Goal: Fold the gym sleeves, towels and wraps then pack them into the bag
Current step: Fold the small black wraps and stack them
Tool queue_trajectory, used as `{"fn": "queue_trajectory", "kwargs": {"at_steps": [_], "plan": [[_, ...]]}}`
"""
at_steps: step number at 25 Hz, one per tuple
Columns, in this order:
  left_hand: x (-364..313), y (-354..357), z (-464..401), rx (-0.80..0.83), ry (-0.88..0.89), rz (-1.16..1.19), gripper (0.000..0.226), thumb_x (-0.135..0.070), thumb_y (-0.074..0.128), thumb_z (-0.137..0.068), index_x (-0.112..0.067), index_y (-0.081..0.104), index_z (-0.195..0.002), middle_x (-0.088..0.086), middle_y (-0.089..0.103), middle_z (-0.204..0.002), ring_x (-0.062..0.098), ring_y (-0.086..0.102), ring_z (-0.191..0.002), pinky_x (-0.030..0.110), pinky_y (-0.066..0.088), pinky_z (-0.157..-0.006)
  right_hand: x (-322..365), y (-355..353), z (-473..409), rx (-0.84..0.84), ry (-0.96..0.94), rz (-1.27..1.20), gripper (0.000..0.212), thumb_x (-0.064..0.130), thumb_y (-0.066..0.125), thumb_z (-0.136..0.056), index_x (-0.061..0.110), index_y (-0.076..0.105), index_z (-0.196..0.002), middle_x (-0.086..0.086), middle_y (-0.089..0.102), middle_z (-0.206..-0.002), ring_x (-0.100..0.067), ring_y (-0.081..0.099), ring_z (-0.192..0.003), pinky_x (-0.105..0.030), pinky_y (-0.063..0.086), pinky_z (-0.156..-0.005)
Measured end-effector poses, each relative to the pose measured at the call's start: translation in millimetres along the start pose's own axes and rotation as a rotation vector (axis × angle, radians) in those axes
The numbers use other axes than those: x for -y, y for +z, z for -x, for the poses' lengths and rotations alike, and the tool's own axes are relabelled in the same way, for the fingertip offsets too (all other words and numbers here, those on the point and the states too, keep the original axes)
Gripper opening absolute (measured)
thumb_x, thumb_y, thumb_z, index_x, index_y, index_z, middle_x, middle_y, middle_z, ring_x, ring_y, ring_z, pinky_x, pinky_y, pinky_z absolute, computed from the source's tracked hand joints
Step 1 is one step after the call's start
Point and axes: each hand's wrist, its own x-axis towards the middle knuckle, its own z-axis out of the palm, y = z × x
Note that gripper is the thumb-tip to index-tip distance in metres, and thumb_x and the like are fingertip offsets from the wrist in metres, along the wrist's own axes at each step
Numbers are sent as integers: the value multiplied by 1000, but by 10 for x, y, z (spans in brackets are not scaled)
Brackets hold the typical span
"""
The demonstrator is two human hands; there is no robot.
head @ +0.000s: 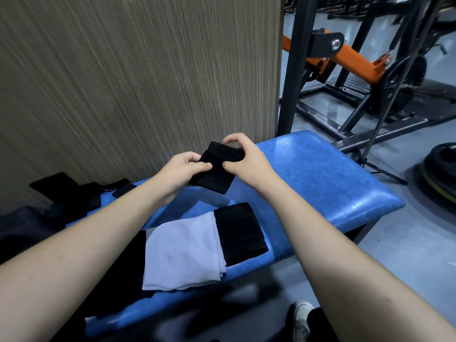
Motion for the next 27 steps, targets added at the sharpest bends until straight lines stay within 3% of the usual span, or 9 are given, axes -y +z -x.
{"fn": "queue_trajectory", "kwargs": {"at_steps": [2, 4, 7, 9, 17, 20, 22, 24, 27], "plan": [[-34, 1, 40, 41, 9, 3, 13, -4, 66, -90, -11, 56, -93, 5, 68, -76, 14, 62, -67, 26, 52, -65, 22, -43, 25, 47, 37, -92, 55, 3, 69, -75, 33, 56, -119, 0, 62, -112, -13, 60, -97, -26, 53, -77], [-78, -2, 103, 88, 31, -54, 15, -2, 63, -92, -12, 54, -99, -4, 65, -63, 5, 55, -53, 20, 48, -59, 27, -108, 53, 143, 75, -126, 52, -2, 68, -77, 25, 57, -120, 3, 61, -106, -11, 58, -90, -21, 49, -68], [-123, -8, 206, 161, 63, -103, 26, -6, 65, -93, -13, 56, -117, 2, 64, -71, 10, 59, -62, 24, 51, -64, 22, -225, 117, 292, 137, -66, 43, -3, 66, -78, 19, 57, -114, -3, 57, -94, -17, 52, -78, -24, 39, -53], [-134, 9, 253, 213, 69, -148, 35, -5, 67, -91, -17, 57, -121, 8, 59, -76, 15, 60, -67, 26, 54, -66, 16, -310, 191, 357, 167, -37, 37, -2, 65, -81, 16, 58, -113, -7, 56, -89, -20, 50, -75, -28, 37, -51], [-76, 223, 387, 332, 44, -471, 22, -2, 71, -85, -10, 65, -104, 8, 66, -93, 15, 68, -64, 25, 57, -69, -18, -411, 442, 509, 214, 284, 35, 4, 71, -84, 16, 62, -115, -8, 59, -93, -18, 55, -65, -37, 50, -63], [-9, 228, 343, 332, 47, -577, 24, -8, 75, -83, -17, 66, -103, 4, 67, -90, 10, 66, -66, 29, 56, -71, -44, -334, 447, 539, 189, 404, 37, 10, 74, -83, 18, 61, -117, -7, 62, -100, -22, 60, -78, -42, 55, -77], [36, 212, 310, 323, 66, -700, 23, -15, 77, -82, -24, 67, -100, -2, 67, -88, 7, 63, -67, 28, 51, -73, -52, -295, 423, 548, 160, 491, 39, 16, 76, -82, 19, 62, -119, -4, 63, -104, -20, 60, -85, -37, 52, -80], [69, 194, 293, 317, 70, -713, 22, -16, 77, -81, -28, 68, -97, -6, 65, -84, 5, 59, -65, 23, 48, -68, -34, -276, 407, 562, 131, 571, 41, 21, 77, -81, 22, 63, -120, -2, 63, -108, -18, 59, -92, -30, 48, -81], [93, 170, 263, 320, 51, -678, 20, -13, 74, -82, -25, 69, -97, -6, 62, -80, 6, 58, -64, 20, 46, -64, 1, -284, 394, 577, 103, 645, 47, 27, 79, -80, 23, 61, -124, -3, 58, -114, -20, 58, -101, -31, 48, -88]]}}
